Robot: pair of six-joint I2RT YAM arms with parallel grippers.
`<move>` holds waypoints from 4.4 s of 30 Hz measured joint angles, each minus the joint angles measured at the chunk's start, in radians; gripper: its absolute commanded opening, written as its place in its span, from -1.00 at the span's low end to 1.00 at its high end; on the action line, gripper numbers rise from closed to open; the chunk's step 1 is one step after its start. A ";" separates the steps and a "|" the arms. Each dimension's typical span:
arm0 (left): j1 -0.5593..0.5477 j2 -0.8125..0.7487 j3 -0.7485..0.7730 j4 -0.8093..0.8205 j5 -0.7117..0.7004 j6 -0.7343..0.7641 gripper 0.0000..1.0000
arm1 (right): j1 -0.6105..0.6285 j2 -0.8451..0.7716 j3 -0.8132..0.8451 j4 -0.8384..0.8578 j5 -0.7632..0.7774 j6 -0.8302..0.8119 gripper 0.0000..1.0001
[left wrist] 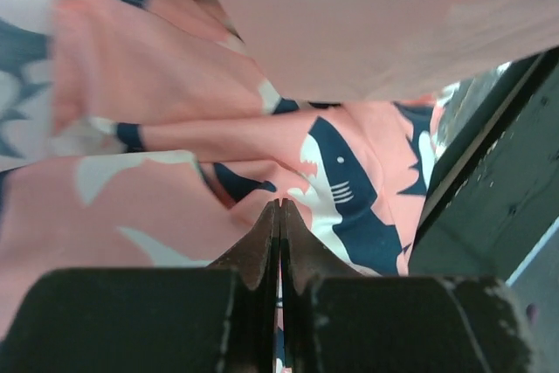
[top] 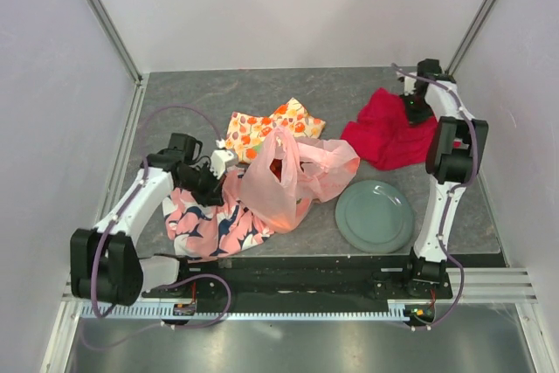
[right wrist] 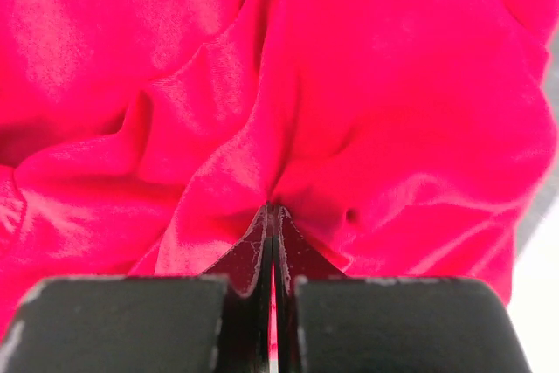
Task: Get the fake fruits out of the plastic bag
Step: Move the distractor to the center of the board, then move the plate to the center of the board.
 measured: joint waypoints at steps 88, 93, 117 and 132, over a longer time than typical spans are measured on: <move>-0.246 0.462 1.062 -0.245 0.376 -0.132 0.95 | 0.071 -0.683 -0.738 -0.369 -0.356 -0.547 0.63; -0.266 0.455 1.085 -0.288 0.327 -0.090 0.94 | 0.067 -0.683 -0.798 -0.370 -0.332 -0.570 0.63; -0.010 0.152 0.950 -0.114 0.362 -0.248 0.92 | -0.028 -0.259 -0.636 -0.437 -0.384 -0.528 -0.89; -0.247 -0.010 0.774 -0.165 0.236 -0.114 0.99 | 0.159 -0.020 -0.332 -0.484 -0.733 -0.227 -1.00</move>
